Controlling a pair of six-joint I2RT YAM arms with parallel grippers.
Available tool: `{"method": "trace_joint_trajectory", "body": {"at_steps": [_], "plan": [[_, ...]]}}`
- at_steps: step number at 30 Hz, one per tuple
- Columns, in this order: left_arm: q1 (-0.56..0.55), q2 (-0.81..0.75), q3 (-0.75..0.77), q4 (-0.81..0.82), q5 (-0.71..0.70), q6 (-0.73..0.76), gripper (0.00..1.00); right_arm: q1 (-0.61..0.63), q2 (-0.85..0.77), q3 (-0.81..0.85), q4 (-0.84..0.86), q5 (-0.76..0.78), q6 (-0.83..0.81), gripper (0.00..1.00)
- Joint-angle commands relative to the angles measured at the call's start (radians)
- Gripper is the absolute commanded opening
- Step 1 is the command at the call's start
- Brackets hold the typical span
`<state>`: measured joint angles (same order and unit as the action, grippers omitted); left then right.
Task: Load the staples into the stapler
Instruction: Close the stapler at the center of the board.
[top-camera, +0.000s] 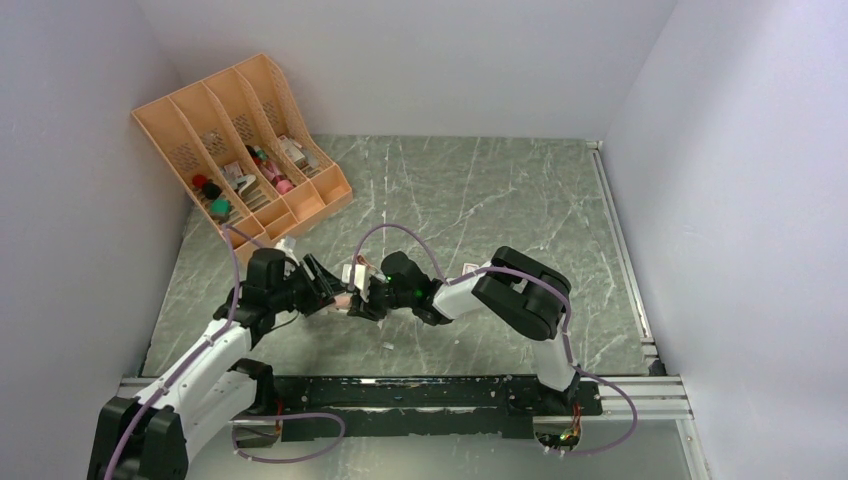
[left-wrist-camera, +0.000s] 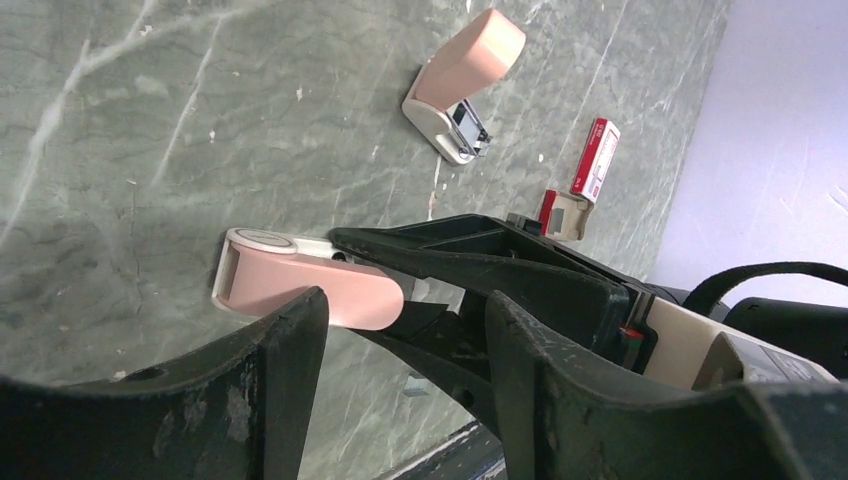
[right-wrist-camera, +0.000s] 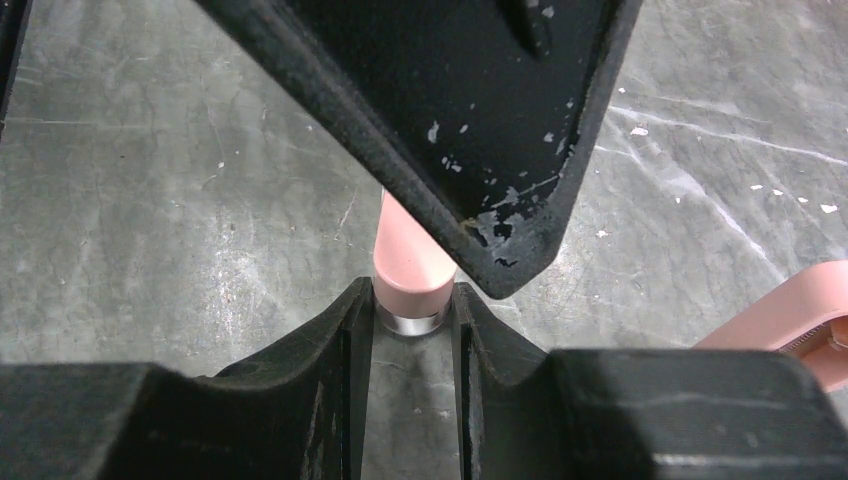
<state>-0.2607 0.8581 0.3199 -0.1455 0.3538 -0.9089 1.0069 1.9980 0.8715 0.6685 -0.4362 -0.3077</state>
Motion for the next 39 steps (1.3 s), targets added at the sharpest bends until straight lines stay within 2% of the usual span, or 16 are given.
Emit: {"method": "trace_joint_trajectory", "body": {"at_steps": [1, 5, 8, 16, 18, 20, 22, 26, 31, 35, 39], "plan": [[-0.007, -0.016, 0.046, -0.022, -0.049, 0.027, 0.65, -0.009, 0.035, -0.015, -0.072, 0.057, -0.015, 0.28], [-0.004, -0.026, 0.119, -0.090, -0.163, 0.086, 0.69, -0.009, 0.029, -0.021, -0.062, 0.047, -0.016, 0.28], [0.002, -0.021, 0.154, -0.109, -0.216, 0.131, 0.72, -0.010, 0.001, -0.035, -0.053, 0.038, -0.018, 0.32], [0.035, -0.021, 0.171, -0.104, -0.254, 0.184, 0.75, -0.011, -0.023, -0.056, -0.057, 0.035, -0.029, 0.34], [0.044, -0.018, 0.179, -0.099, -0.263, 0.204, 0.76, -0.012, -0.030, -0.061, -0.056, 0.033, -0.029, 0.37], [0.057, -0.014, 0.191, -0.095, -0.274, 0.220, 0.78, -0.013, -0.043, -0.066, -0.052, 0.032, -0.026, 0.46], [0.067, -0.007, 0.200, -0.078, -0.269, 0.234, 0.79, -0.015, -0.061, -0.068, -0.052, 0.027, -0.020, 0.50], [0.084, 0.028, 0.223, -0.031, -0.251, 0.258, 0.79, -0.029, -0.175, -0.094, -0.047, 0.026, 0.026, 0.52], [0.098, 0.095, 0.233, 0.068, -0.202, 0.262, 0.79, -0.085, -0.351, -0.156, -0.019, 0.115, 0.082, 0.57], [0.100, 0.167, 0.229, 0.177, -0.144, 0.257, 0.79, -0.168, -0.332, -0.153, -0.026, 0.106, 0.080, 0.61], [0.100, 0.270, 0.264, 0.236, -0.056, 0.293, 0.81, -0.199, -0.261, -0.081, -0.109, 0.053, 0.040, 0.65]]}}
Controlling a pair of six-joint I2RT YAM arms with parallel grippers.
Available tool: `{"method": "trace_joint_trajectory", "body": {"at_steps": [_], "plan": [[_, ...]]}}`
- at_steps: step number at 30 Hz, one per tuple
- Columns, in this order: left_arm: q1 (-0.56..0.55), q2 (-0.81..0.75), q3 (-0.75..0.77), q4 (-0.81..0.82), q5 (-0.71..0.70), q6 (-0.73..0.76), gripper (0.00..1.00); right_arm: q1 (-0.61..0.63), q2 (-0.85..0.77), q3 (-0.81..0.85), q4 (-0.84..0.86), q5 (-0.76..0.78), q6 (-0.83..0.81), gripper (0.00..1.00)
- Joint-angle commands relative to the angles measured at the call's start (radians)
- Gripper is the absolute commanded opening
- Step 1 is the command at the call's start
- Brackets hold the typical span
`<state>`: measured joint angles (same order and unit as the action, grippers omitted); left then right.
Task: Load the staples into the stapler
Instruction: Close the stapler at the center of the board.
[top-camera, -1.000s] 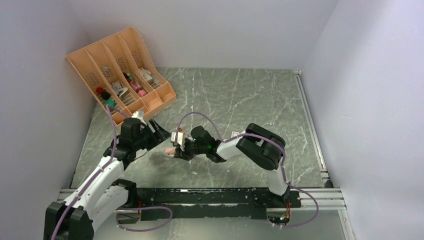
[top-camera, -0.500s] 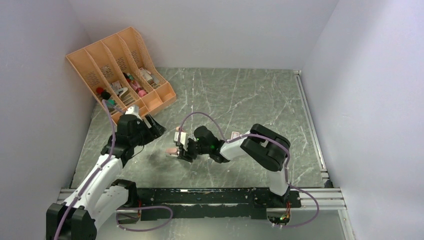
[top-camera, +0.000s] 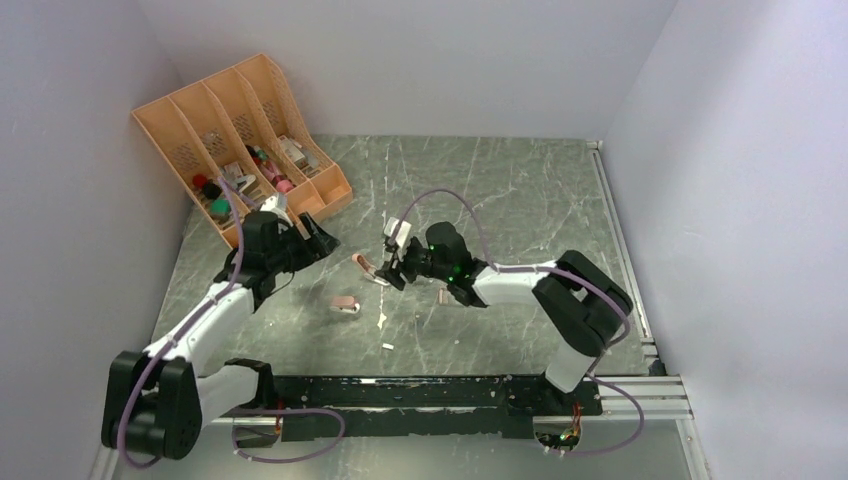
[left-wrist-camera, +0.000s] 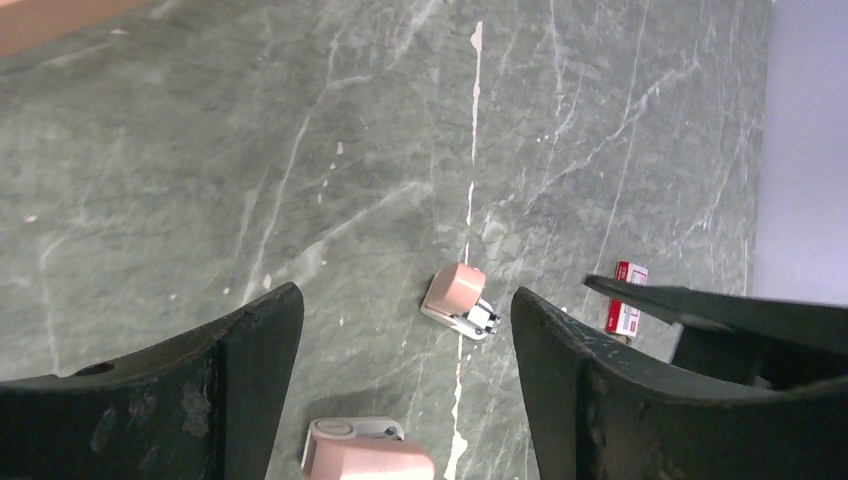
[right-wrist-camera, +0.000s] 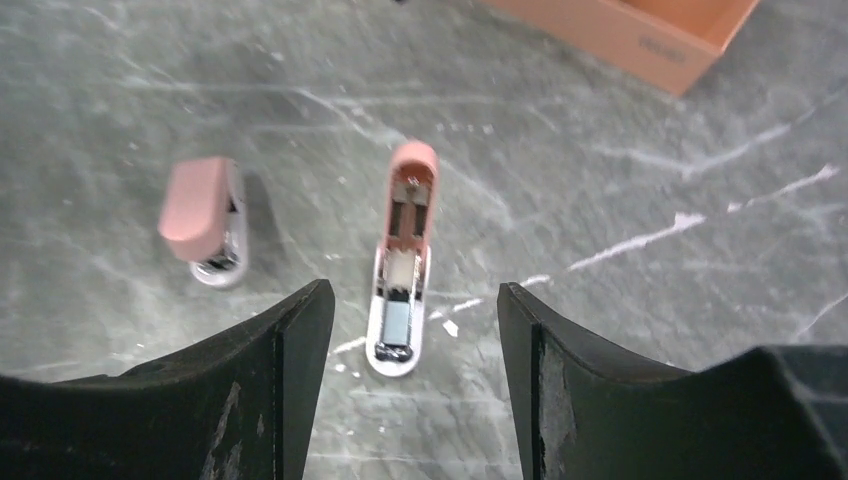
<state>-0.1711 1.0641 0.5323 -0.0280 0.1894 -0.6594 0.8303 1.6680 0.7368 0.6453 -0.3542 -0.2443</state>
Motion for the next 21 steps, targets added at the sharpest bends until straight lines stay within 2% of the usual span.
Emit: {"method": "trace_joint_trajectory", "body": {"at_steps": [1, 9, 18, 21], "plan": [[0.010, 0.081, 0.059, 0.126, 0.127, 0.051, 0.81, -0.026, 0.084, 0.065, -0.093, -0.033, -0.028, 0.66], [0.007, 0.143, 0.061, 0.205, 0.147, 0.058, 0.82, -0.027, 0.183, 0.087, -0.105, -0.070, -0.030, 0.68], [-0.028, 0.232, 0.084, 0.237, 0.172, 0.049, 0.81, -0.028, 0.243, 0.085, -0.115, 0.019, -0.061, 0.68], [-0.034, 0.252, 0.089, 0.252, 0.186, 0.038, 0.81, -0.026, 0.253, 0.084, -0.126, 0.032, -0.069, 0.65]]}}
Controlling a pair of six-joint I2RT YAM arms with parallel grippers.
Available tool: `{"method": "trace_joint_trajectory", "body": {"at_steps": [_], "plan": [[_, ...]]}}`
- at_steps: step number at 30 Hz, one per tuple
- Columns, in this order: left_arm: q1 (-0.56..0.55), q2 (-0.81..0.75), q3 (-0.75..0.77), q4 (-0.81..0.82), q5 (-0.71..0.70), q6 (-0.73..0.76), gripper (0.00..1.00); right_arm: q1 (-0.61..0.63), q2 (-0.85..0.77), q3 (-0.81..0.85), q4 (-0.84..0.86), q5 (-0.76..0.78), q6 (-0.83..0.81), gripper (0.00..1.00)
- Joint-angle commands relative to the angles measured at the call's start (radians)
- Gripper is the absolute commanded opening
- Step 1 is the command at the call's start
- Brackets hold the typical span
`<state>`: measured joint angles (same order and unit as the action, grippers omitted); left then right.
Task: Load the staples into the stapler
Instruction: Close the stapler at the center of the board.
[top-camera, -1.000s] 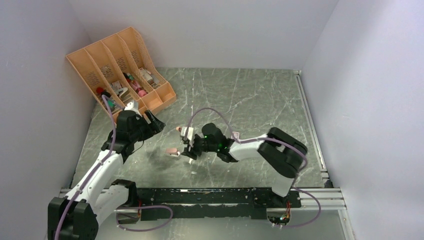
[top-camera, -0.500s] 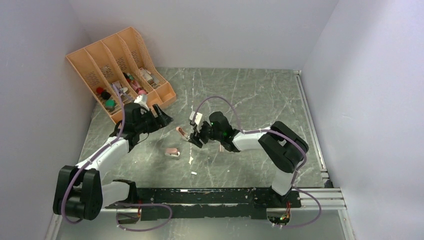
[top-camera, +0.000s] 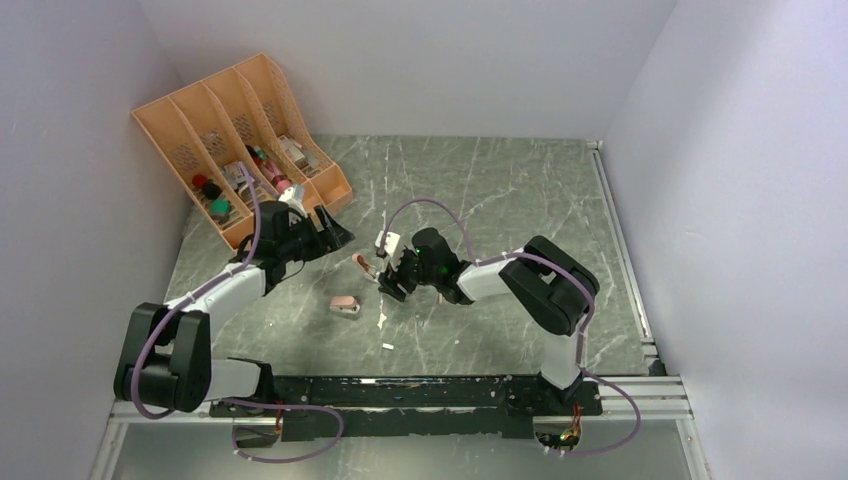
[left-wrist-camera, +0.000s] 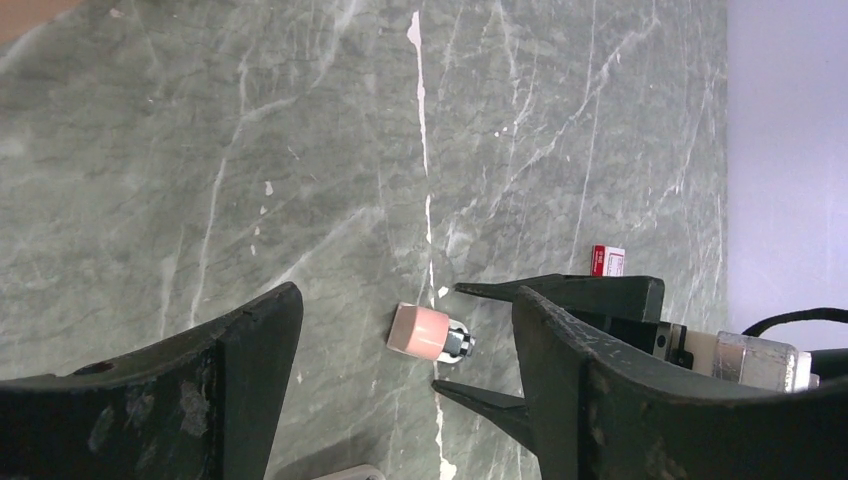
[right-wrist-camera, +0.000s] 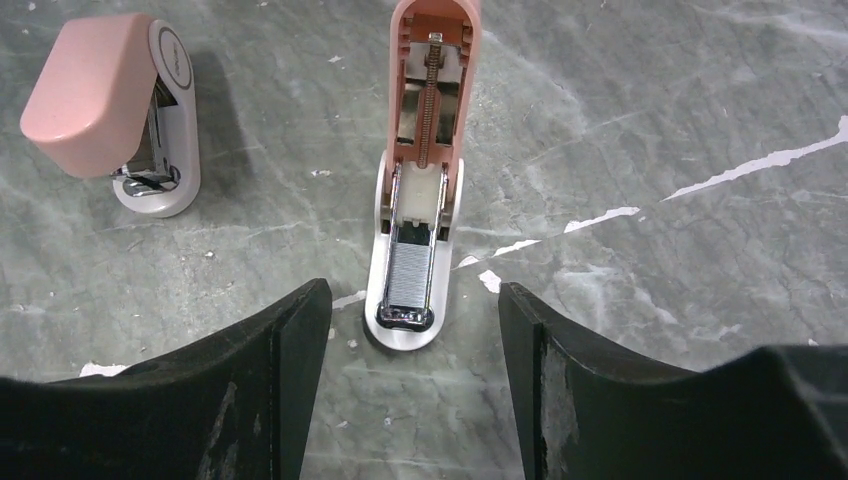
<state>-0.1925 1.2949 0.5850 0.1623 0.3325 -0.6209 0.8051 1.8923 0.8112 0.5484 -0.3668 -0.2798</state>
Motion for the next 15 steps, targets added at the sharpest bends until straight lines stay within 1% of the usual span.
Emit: {"method": "trace_joint_trajectory", "body": {"at_steps": [1, 4, 6, 8, 11, 15], "plan": [[-0.014, 0.029, 0.040, 0.063, 0.050, -0.004, 0.81, -0.003, 0.034, 0.012, -0.034, 0.047, -0.037, 0.63], [-0.026, 0.052, 0.055, 0.057, 0.074, -0.012, 0.80, -0.002, 0.046, 0.015, -0.046, 0.056, -0.044, 0.56], [-0.034, 0.065, 0.068, 0.030, 0.096, -0.010, 0.79, -0.002, 0.050, 0.016, -0.049, 0.062, -0.049, 0.47], [-0.038, 0.065, 0.066, -0.001, 0.105, -0.012, 0.78, -0.001, 0.053, 0.014, -0.051, 0.063, -0.055, 0.40], [-0.038, 0.051, 0.033, 0.008, 0.111, -0.031, 0.76, -0.002, 0.056, 0.014, -0.053, 0.063, -0.068, 0.34], [-0.038, 0.060, 0.016, 0.028, 0.132, -0.056, 0.71, -0.002, 0.060, 0.014, -0.051, 0.059, -0.072, 0.33]]}}
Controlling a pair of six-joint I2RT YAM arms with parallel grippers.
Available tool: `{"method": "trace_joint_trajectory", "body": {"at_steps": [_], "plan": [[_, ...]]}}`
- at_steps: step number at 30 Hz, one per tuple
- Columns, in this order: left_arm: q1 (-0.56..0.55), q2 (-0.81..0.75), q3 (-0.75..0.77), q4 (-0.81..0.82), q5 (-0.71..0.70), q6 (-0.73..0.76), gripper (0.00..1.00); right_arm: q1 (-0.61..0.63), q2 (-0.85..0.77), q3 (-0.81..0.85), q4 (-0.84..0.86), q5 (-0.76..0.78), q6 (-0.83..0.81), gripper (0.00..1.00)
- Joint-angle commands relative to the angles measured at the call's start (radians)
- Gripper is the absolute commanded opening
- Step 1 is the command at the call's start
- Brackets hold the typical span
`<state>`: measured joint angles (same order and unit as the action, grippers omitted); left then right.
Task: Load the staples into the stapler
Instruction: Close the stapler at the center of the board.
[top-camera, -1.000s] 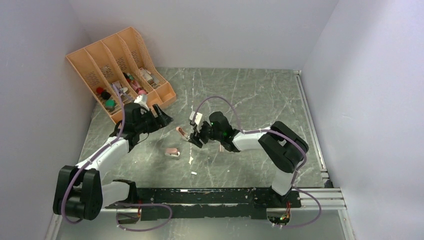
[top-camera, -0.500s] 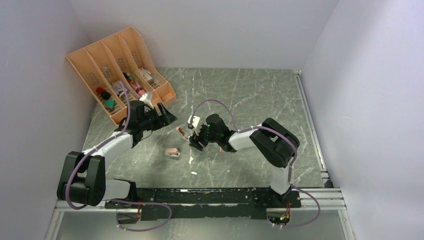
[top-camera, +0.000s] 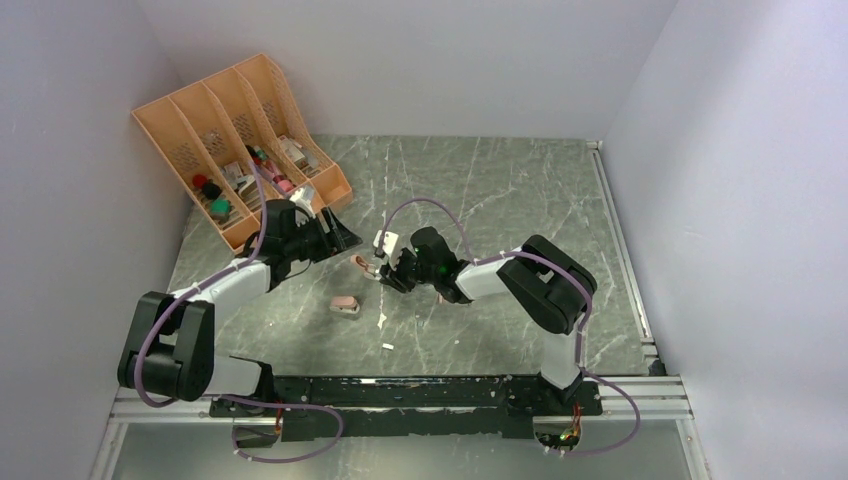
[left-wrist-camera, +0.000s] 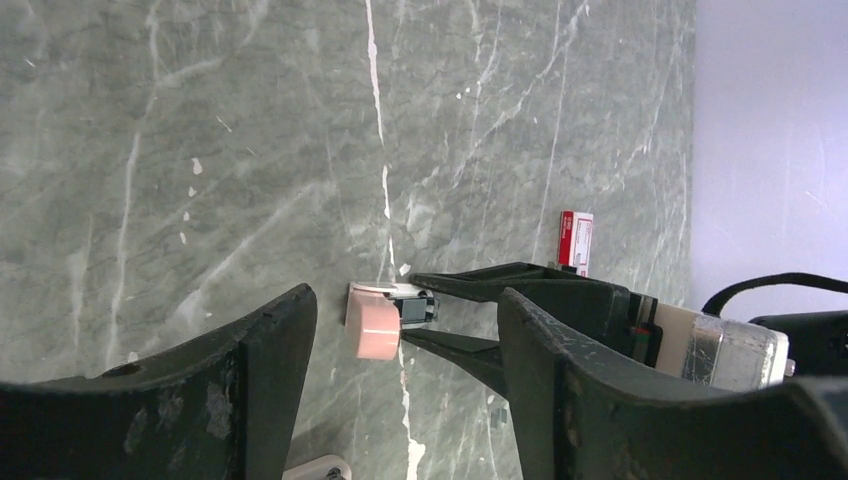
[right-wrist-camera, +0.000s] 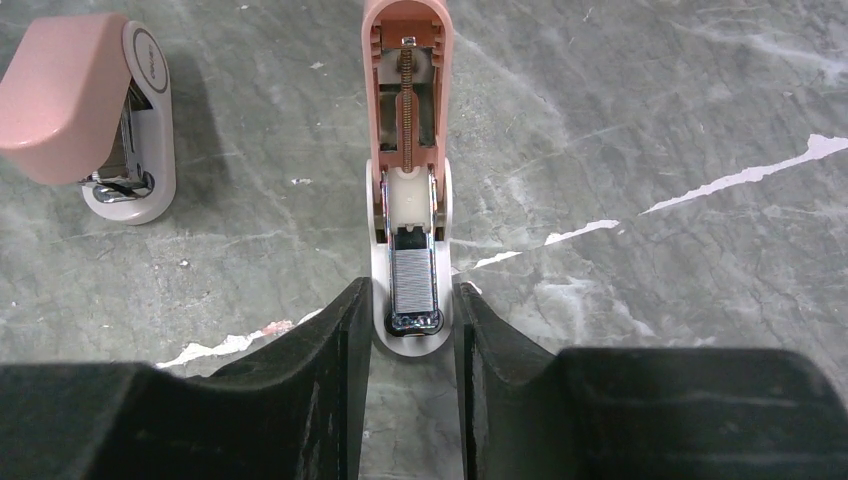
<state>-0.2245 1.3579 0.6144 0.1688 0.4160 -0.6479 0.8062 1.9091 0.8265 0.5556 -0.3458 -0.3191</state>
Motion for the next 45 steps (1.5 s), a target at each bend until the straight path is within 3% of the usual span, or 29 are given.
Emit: {"method": "trace_joint_trajectory", "body": {"at_steps": [1, 19, 27, 35, 45], "plan": [[-0.006, -0.001, -0.014, 0.023, 0.056, -0.035, 0.69, -0.003, 0.043, 0.000, -0.058, 0.039, -0.033, 0.33], [-0.054, 0.043, 0.025, -0.077, 0.066, -0.004, 0.64, -0.004, 0.042, 0.008, -0.064, 0.036, -0.036, 0.33], [-0.066, 0.021, 0.014, 0.009, 0.093, -0.032, 0.63, -0.002, 0.048, 0.008, -0.061, 0.033, -0.033, 0.33], [-0.156, 0.064, -0.015, 0.091, 0.096, -0.079, 0.64, -0.003, 0.053, 0.005, -0.051, 0.036, -0.031, 0.32], [-0.153, 0.035, 0.006, 0.021, 0.028, -0.040, 0.67, -0.004, 0.039, -0.016, -0.023, 0.040, -0.028, 0.30]]}}
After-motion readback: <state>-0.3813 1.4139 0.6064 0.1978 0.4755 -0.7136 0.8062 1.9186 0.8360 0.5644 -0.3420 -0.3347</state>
